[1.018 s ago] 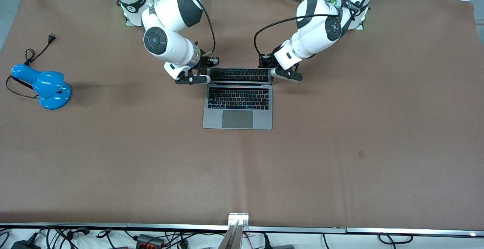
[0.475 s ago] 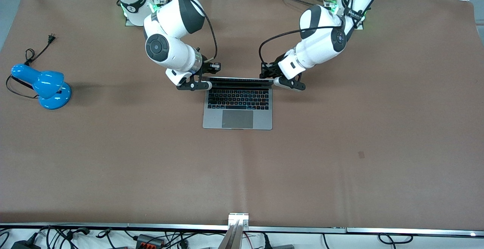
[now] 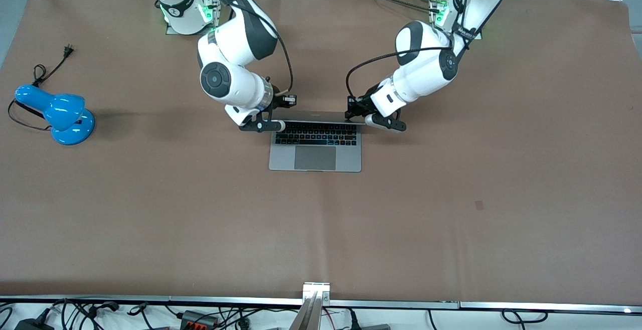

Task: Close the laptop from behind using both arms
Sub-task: 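Lower both grippers onto the back of the laptop screen, then push the screen down with both grippers until the lid shuts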

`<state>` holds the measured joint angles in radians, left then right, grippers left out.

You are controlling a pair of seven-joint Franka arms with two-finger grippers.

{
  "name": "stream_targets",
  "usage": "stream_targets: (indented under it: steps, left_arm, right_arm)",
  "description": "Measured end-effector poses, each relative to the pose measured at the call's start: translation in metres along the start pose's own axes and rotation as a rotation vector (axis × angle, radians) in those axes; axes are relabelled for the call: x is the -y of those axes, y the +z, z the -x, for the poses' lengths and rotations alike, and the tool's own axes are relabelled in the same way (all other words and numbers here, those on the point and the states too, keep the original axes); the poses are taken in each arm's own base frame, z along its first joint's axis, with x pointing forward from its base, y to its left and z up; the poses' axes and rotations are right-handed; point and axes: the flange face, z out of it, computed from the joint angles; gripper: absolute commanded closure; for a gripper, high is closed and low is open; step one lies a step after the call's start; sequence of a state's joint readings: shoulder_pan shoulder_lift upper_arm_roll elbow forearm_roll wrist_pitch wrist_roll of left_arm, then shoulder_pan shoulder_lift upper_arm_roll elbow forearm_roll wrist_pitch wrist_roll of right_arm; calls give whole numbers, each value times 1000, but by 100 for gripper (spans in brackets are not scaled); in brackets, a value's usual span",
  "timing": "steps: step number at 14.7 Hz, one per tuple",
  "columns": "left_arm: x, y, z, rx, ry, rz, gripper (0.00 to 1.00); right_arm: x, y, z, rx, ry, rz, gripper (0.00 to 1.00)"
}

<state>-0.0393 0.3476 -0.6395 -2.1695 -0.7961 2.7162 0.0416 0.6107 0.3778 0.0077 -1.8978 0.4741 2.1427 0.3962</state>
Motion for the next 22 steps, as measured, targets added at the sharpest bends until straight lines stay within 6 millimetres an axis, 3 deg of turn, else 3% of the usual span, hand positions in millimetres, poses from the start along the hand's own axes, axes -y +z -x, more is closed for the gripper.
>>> stream_targets:
  steps: [13,22]
  left_arm:
    - [40,57,-41,-90,-31,27,100]
    - [61,100,-58,-134,-6,-13,100]
  right_arm:
    - [-22,40,-57,20,13,13,100]
    - [-38,65,-80,5,20,16,100]
